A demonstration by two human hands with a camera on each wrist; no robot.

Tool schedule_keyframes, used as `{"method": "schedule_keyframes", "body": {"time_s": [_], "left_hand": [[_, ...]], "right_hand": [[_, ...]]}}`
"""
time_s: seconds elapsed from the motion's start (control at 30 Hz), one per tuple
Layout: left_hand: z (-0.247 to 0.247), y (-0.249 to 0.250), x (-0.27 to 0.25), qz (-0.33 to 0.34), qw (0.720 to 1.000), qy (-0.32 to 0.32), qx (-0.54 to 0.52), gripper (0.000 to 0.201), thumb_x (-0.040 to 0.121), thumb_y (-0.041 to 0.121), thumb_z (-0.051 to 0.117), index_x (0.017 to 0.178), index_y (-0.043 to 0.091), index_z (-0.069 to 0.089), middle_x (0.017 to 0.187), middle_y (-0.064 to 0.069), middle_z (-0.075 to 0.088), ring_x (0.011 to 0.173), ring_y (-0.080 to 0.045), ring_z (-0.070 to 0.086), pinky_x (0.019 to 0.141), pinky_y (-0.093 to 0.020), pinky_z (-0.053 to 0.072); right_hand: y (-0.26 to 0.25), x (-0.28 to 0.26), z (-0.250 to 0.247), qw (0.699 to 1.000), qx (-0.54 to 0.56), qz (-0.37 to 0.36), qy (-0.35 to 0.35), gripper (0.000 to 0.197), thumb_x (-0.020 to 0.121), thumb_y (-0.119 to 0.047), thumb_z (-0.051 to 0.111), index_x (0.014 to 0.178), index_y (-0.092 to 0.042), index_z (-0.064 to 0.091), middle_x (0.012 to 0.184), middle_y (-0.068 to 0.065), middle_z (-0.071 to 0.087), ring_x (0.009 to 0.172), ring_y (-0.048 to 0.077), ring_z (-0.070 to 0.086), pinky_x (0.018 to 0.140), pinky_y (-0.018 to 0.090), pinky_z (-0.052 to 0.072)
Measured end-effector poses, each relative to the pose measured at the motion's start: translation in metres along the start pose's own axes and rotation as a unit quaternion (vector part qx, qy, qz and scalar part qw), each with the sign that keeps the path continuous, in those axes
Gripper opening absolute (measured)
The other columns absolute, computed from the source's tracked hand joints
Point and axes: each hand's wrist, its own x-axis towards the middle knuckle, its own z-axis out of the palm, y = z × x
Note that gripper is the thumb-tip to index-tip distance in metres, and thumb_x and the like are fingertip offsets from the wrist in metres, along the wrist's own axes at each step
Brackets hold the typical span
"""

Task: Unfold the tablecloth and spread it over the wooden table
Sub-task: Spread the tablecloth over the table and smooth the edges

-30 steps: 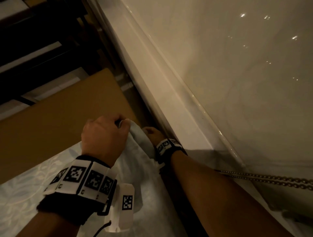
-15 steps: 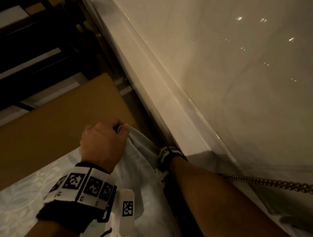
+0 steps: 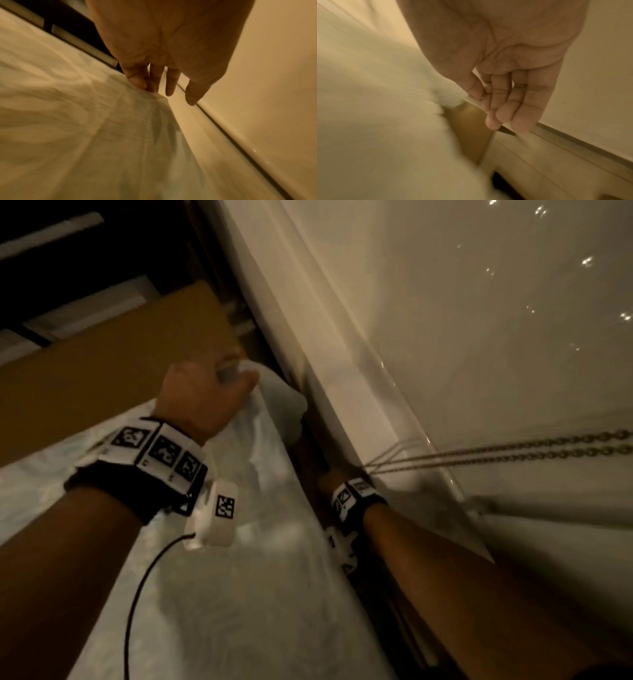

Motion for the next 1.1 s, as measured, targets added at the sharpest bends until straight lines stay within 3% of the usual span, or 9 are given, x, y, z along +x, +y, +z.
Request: {"method": "schedule_keyframes", "body": {"time_s": [0.2,0.3,0.43,0.53,0.67,0.77,0.83,0.93,1.1], "left_hand": [[0.025,-0.025,-0.140,0.198,0.980,0.010,0.028,0.048,0.092,0.040,0.052,0.133,0.015,0.055,0.139,-0.011,0.053,0.126,-0.030,0.050,0.108,-0.039,0.034],[0.056,-0.041,-0.242,0.282,0.959,-0.007,0.019,0.046,0.092,0.037,0.050,0.131,0.015,0.057,0.132,-0.012,0.058,0.117,-0.032,0.057,0.102,-0.043,0.042],[0.097,-0.058,-0.368,0.313,0.944,-0.090,0.055,0.045,0.092,0.045,0.051,0.133,0.026,0.054,0.137,-0.003,0.053,0.117,-0.024,0.055,0.096,-0.040,0.046],[0.110,-0.079,-0.433,0.311,0.928,-0.168,0.122,0.064,0.074,0.058,0.059,0.130,0.028,0.054,0.135,-0.005,0.053,0.111,-0.028,0.056,0.087,-0.039,0.052],[0.114,-0.109,-0.478,0.283,0.920,-0.223,0.157,0.083,0.047,0.064,0.068,0.119,0.024,0.064,0.105,-0.003,0.063,0.085,-0.030,0.062,0.062,-0.036,0.055],[0.124,-0.120,-0.494,0.269,0.919,-0.232,0.171,0.076,0.047,0.060,0.072,0.114,0.026,0.065,0.100,0.001,0.062,0.085,-0.027,0.063,0.060,-0.034,0.055],[0.132,-0.120,-0.502,0.283,0.920,-0.210,0.172,0.061,0.058,0.053,0.066,0.112,0.024,0.067,0.100,0.000,0.064,0.084,-0.027,0.066,0.062,-0.031,0.055],[0.147,-0.115,-0.513,0.313,0.919,-0.161,0.176,0.047,0.069,0.041,0.055,0.111,0.025,0.069,0.101,0.001,0.070,0.085,-0.024,0.070,0.065,-0.026,0.055],[0.163,-0.101,-0.521,0.333,0.921,-0.130,0.153,0.036,0.073,0.036,0.055,0.108,0.028,0.056,0.104,0.007,0.062,0.086,-0.016,0.059,0.063,-0.022,0.053]], "right_hand": [[0.010,-0.104,0.009,0.996,-0.025,0.003,0.089,0.035,0.103,-0.015,0.040,0.126,0.000,0.062,0.130,0.020,0.062,0.118,0.035,0.059,0.101,0.039,0.046],[0.029,-0.167,0.021,0.987,-0.009,0.001,0.163,0.033,0.102,-0.023,0.043,0.118,-0.003,0.064,0.118,0.019,0.067,0.103,0.035,0.064,0.089,0.039,0.051],[0.056,-0.255,0.052,0.979,-0.065,0.009,0.194,0.030,0.102,-0.025,0.042,0.112,-0.008,0.064,0.095,0.009,0.064,0.084,0.026,0.060,0.075,0.034,0.047],[0.080,-0.321,0.085,0.984,-0.039,-0.013,0.173,0.024,0.102,-0.024,0.045,0.110,-0.015,0.066,0.103,0.004,0.067,0.096,0.023,0.064,0.089,0.033,0.050],[0.122,-0.395,0.144,0.987,0.056,-0.035,0.146,0.026,0.098,-0.045,0.049,0.115,-0.028,0.060,0.108,-0.004,0.067,0.098,0.015,0.063,0.097,0.039,0.052],[0.142,-0.418,0.184,0.977,0.086,-0.033,0.190,0.050,0.083,-0.066,0.057,0.122,-0.036,0.054,0.107,-0.014,0.060,0.097,0.009,0.061,0.092,0.033,0.052],[0.147,-0.414,0.200,0.963,0.148,-0.024,0.226,0.039,0.084,-0.055,0.066,0.116,-0.034,0.054,0.100,-0.014,0.057,0.091,0.008,0.058,0.088,0.032,0.052],[0.150,-0.398,0.205,0.933,0.263,-0.006,0.245,0.017,0.089,-0.039,0.068,0.094,-0.025,0.059,0.089,-0.002,0.063,0.084,0.018,0.061,0.085,0.042,0.055],[0.168,-0.391,0.199,0.925,0.277,-0.050,0.254,0.024,0.092,-0.029,0.066,0.072,-0.020,0.056,0.066,0.002,0.057,0.066,0.021,0.055,0.068,0.039,0.050]]}}
